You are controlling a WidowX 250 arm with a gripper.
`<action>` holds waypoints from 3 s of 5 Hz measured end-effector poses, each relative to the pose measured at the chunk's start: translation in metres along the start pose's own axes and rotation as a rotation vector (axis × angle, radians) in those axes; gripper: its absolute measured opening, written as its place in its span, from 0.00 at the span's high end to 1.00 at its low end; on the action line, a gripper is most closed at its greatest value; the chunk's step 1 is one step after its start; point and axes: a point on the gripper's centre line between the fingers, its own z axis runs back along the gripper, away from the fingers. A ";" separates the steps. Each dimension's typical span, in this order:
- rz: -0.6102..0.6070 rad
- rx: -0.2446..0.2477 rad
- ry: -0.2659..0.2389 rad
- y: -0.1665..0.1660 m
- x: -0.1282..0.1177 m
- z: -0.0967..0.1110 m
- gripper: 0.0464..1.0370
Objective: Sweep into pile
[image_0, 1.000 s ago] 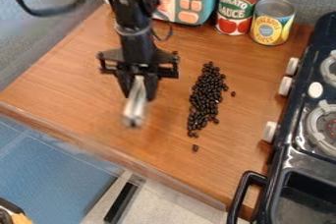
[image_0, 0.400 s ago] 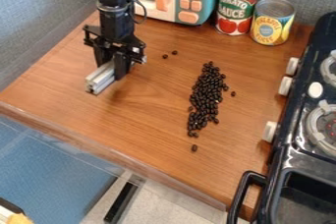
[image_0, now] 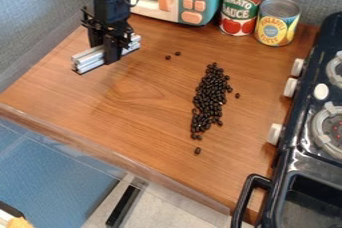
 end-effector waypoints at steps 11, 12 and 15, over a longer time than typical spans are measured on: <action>-0.412 0.032 -0.126 -0.099 0.096 -0.009 0.66; -0.385 0.055 -0.152 -0.098 0.087 0.004 0.66; -0.006 0.066 -0.152 -0.042 0.007 0.021 0.66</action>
